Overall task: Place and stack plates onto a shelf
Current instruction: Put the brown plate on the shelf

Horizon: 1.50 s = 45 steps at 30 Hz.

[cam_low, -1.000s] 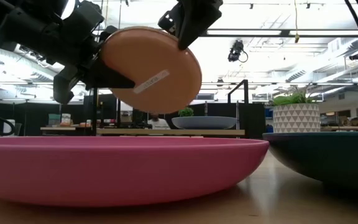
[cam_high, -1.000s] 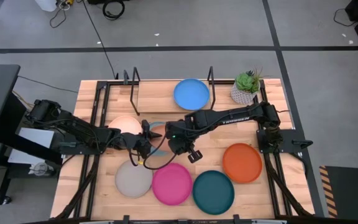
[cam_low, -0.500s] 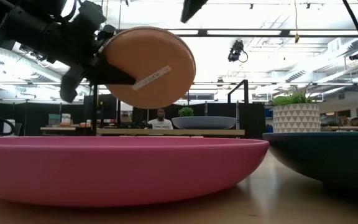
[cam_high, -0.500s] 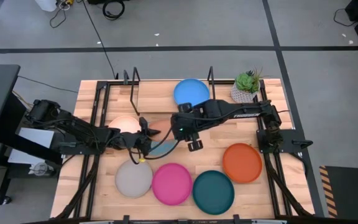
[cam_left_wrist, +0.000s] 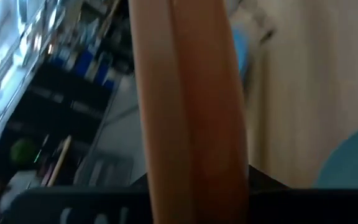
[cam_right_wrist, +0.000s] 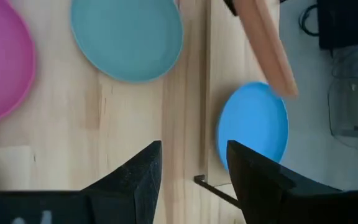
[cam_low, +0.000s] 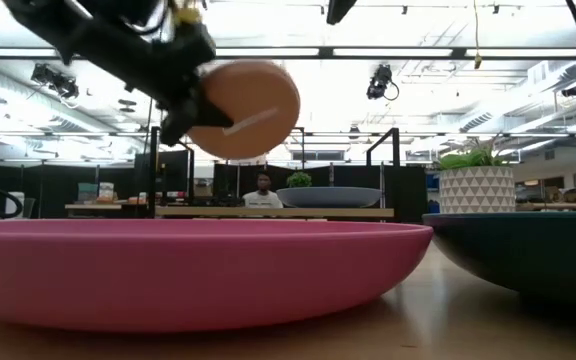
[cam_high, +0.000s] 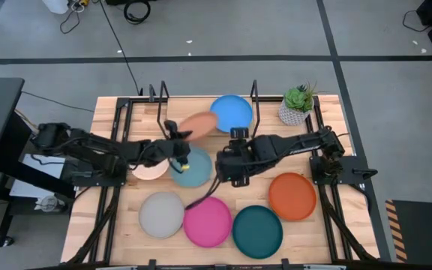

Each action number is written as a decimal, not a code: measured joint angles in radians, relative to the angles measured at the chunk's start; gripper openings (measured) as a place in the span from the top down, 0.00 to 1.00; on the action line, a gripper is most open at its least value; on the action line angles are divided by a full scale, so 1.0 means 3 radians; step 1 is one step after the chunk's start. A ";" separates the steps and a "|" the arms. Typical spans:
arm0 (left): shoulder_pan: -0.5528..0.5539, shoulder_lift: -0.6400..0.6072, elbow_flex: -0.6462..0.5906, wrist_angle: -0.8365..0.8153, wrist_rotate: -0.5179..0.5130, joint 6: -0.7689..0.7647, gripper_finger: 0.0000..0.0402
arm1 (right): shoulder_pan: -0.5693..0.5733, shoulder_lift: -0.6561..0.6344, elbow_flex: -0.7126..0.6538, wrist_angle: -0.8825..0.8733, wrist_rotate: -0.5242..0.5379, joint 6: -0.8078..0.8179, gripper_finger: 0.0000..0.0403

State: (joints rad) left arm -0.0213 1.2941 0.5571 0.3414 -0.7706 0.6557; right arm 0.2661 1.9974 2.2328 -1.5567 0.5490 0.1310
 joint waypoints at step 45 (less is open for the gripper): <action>0.0621 0.1469 0.1048 -0.1415 -0.1434 0.0015 0.87 | -0.0159 -0.2446 -0.5039 0.4825 -0.0727 -0.0722 0.58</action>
State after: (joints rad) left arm 0.1650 1.7346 0.8715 -0.0830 -1.2007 0.6601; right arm 0.2184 1.2636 0.7210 -0.1092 0.3309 -0.0855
